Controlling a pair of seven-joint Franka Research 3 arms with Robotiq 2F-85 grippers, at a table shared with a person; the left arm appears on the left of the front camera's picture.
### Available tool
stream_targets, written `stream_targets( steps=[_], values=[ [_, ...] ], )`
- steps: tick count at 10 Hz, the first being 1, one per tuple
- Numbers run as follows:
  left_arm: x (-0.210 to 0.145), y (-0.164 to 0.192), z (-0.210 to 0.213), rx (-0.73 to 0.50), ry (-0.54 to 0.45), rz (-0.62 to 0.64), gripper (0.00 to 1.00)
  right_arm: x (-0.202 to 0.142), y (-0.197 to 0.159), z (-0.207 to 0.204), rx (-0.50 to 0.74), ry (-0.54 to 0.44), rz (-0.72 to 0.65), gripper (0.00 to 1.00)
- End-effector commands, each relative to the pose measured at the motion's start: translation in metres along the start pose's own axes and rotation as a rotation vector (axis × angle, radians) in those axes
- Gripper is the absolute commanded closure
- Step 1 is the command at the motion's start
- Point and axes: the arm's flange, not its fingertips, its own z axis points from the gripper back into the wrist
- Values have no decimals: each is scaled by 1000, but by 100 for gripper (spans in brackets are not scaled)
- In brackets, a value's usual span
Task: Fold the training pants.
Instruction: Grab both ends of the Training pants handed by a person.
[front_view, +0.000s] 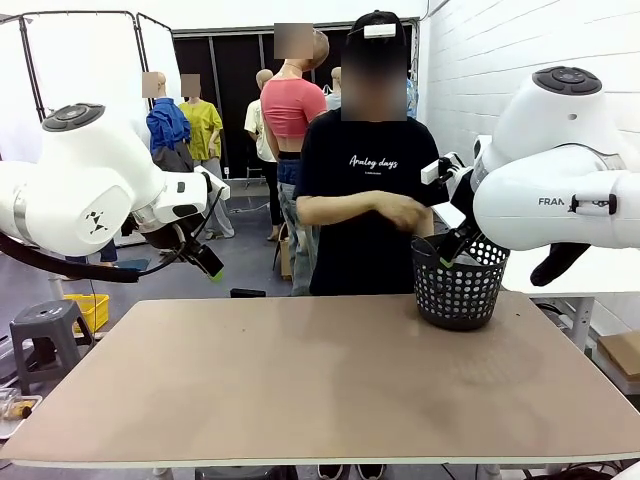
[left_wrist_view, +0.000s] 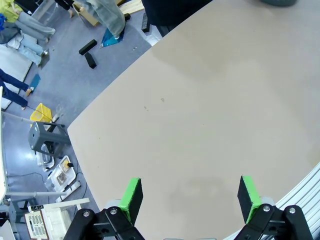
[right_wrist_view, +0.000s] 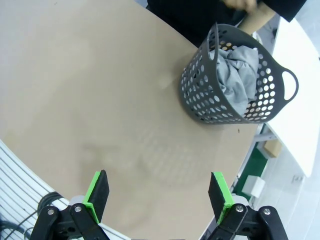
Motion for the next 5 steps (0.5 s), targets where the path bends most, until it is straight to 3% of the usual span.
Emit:
stream_targets(
  steps=[1, 5],
  values=[
    [-1, 0, -2, 4, -7, -2, 0, 0, 0, -3, -1, 1, 7, 0],
    [-1, 0, -2, 4, -7, -2, 0, 0, 0, -3, -1, 1, 7, 0]
  ],
)
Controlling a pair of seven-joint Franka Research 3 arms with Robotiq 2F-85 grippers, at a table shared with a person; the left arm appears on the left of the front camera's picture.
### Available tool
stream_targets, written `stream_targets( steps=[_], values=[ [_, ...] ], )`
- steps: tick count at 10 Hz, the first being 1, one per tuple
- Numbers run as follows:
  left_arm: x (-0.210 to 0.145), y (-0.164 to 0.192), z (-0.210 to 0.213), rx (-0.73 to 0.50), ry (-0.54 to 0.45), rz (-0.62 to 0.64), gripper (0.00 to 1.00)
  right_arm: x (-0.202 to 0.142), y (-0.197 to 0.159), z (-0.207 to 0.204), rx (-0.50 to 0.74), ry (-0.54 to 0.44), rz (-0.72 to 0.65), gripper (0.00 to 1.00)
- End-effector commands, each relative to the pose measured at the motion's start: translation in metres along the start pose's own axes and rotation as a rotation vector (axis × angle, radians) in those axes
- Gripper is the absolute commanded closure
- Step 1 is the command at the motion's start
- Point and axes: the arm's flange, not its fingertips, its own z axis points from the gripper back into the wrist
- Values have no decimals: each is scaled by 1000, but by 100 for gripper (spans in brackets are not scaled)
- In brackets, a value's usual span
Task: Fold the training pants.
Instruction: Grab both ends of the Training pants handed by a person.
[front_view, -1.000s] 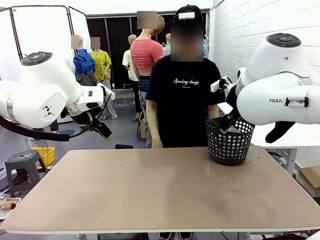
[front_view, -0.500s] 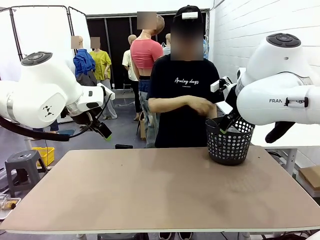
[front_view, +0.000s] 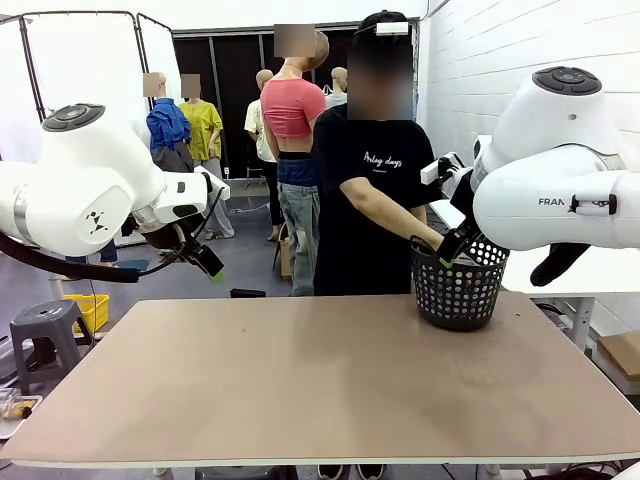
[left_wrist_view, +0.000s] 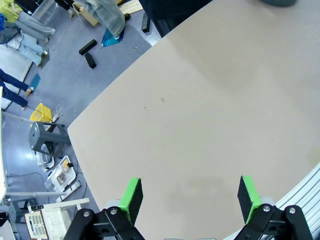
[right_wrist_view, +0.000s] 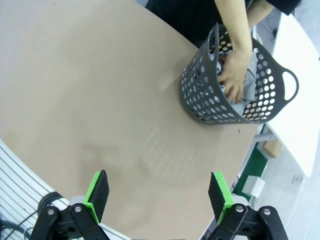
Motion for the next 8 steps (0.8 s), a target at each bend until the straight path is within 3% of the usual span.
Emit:
stream_targets(
  steps=[1, 8],
  values=[
    [-1, 0, -2, 4, -7, -2, 0, 0, -1, -3, -2, 1, 6, 0],
    [-1, 0, -2, 4, -7, -2, 0, 0, -1, -3, -2, 1, 6, 0]
  ],
)
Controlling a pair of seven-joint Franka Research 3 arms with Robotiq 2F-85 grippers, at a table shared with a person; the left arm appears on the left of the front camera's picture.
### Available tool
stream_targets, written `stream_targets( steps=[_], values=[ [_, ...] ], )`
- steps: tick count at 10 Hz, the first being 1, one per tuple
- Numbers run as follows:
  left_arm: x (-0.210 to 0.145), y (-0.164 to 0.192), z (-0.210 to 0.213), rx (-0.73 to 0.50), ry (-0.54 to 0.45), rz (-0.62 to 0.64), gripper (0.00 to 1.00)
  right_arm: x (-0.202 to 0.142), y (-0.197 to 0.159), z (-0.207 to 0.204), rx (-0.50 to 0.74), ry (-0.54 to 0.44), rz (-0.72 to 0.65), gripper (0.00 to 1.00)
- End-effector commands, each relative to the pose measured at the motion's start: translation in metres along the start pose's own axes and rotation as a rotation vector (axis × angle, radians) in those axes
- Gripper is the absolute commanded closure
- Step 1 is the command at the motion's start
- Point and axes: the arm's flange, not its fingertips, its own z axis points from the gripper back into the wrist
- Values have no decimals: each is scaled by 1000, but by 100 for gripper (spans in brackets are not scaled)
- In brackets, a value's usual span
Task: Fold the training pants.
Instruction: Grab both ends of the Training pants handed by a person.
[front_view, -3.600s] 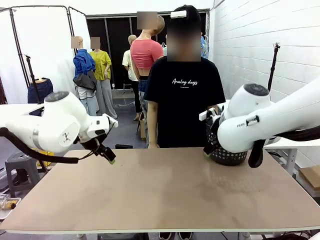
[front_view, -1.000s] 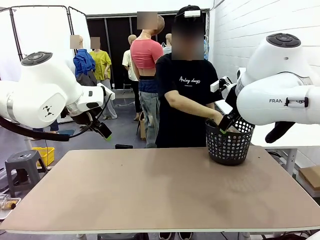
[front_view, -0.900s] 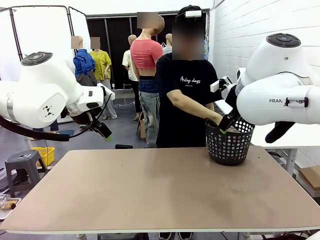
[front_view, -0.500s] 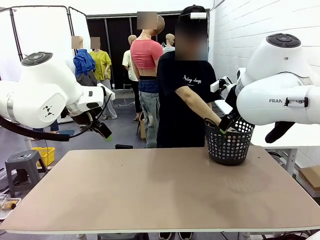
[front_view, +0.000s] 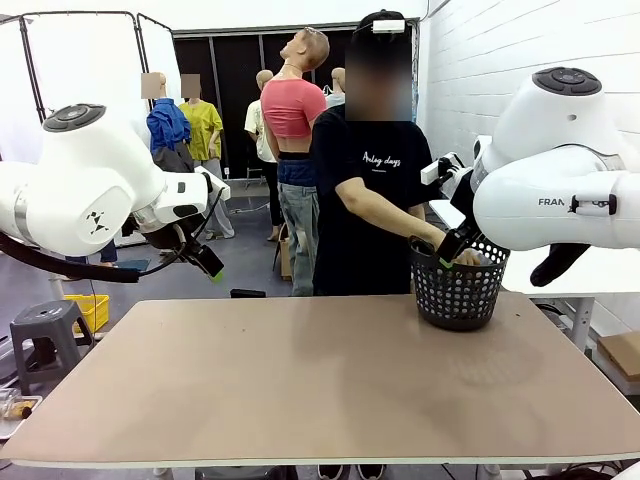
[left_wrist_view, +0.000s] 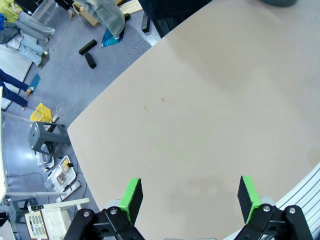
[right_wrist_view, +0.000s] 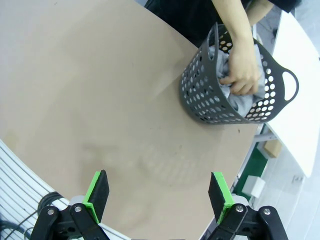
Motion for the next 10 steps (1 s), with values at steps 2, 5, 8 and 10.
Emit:
stream_targets(
  steps=[2, 5, 8, 10],
  values=[
    [-1, 0, -2, 4, -7, -1, 0, 0, -1, -3, -2, 1, 6, 0],
    [-1, 0, -2, 4, -7, -1, 0, 0, -1, -3, -2, 1, 6, 0],
    [-1, 0, -2, 4, -7, -1, 0, 0, -1, -3, -2, 1, 6, 0],
    [-1, 0, -2, 4, -7, -1, 0, 0, -1, -3, -2, 1, 6, 0]
  ],
)
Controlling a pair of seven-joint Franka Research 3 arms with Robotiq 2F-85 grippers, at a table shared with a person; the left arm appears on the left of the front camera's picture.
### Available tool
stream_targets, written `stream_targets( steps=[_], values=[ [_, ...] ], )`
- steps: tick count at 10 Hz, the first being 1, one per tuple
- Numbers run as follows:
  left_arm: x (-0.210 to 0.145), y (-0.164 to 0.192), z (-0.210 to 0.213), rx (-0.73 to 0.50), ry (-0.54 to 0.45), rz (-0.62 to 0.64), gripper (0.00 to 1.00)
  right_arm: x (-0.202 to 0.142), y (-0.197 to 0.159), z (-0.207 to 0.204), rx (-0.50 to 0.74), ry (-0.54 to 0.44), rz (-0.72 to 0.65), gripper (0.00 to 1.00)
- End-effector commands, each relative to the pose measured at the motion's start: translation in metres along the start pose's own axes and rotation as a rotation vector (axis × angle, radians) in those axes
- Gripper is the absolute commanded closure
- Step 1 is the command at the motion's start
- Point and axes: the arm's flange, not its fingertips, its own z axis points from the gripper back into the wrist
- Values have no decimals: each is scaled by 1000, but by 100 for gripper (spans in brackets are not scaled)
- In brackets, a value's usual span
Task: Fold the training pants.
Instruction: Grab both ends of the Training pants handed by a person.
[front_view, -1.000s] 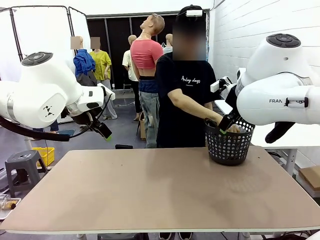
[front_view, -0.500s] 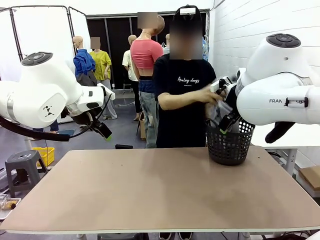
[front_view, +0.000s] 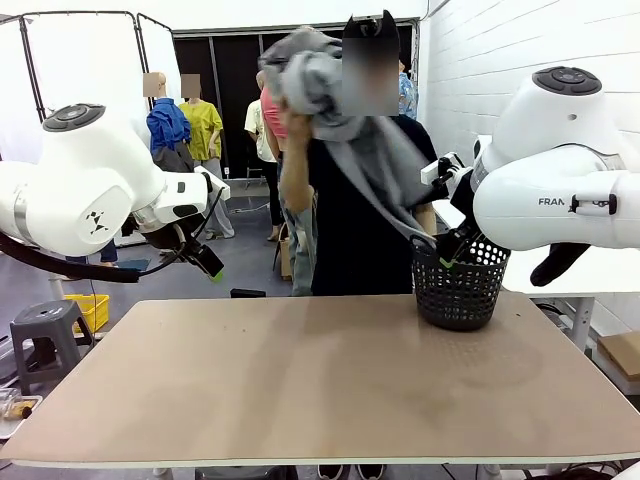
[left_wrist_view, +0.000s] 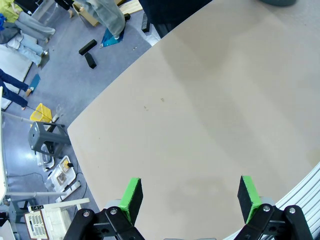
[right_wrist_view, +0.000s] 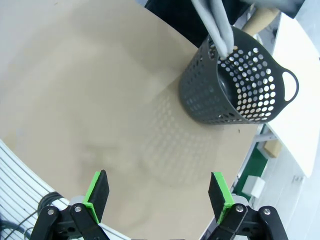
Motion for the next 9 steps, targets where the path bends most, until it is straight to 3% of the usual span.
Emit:
stream_targets(
  steps=[1, 9],
  values=[
    [-1, 0, -2, 4, -7, -1, 0, 0, -1, -3, -2, 1, 6, 0],
    [-1, 0, -2, 4, -7, -1, 0, 0, -1, -3, -2, 1, 6, 0]
  ],
)
